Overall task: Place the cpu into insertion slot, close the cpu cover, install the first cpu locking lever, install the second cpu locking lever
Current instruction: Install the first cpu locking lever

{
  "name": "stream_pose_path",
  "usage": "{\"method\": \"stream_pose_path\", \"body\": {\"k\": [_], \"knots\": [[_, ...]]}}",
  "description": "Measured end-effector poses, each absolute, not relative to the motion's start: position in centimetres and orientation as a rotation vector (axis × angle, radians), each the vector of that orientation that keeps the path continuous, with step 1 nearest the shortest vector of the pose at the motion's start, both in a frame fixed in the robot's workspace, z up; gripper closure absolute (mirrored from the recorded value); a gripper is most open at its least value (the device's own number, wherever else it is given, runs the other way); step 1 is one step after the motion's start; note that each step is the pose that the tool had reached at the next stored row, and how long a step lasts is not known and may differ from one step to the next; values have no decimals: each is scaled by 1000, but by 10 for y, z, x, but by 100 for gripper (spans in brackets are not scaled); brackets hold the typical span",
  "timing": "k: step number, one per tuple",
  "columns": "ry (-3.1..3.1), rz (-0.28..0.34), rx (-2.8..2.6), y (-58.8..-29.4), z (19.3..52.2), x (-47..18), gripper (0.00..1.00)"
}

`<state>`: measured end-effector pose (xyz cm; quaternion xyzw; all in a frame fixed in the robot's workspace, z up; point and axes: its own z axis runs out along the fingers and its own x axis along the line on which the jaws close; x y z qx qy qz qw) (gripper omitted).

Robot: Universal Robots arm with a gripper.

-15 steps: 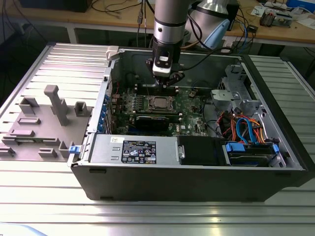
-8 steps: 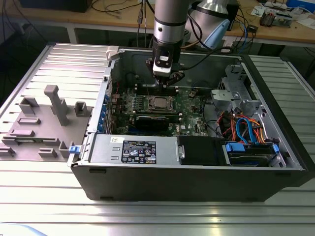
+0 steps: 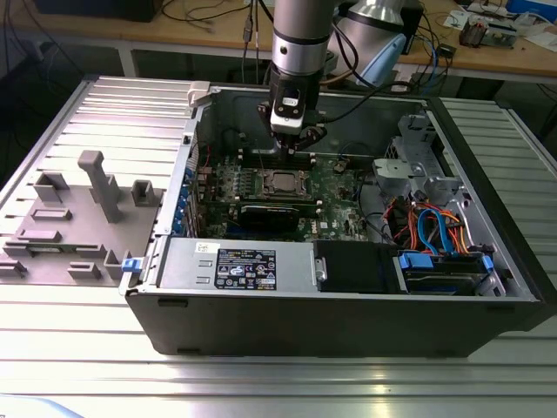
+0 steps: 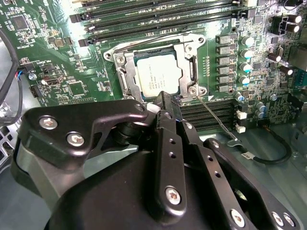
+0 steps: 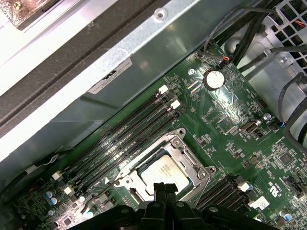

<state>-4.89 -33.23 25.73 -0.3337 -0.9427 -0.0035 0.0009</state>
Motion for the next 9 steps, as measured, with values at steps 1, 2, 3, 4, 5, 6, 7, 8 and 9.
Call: {"method": "stream_pose_path", "body": {"k": [1,2,3,4,5,6,7,8,9], "knots": [[-2960,-11,-1048,-332,257,-49,89],[-2960,-11,-1048,-332,257,-49,89],[-2960,-11,-1048,-332,257,-49,89],[-2959,-11,-1048,-332,257,-49,89],[-2959,-11,-1048,-332,257,-49,89],[-2959,-11,-1048,-332,257,-49,89],[-2960,-11,-1046,-332,257,-49,89],[-2964,-11,-1035,-332,257,-49,89],[-2967,-11,-1026,-332,257,-49,89]]}}
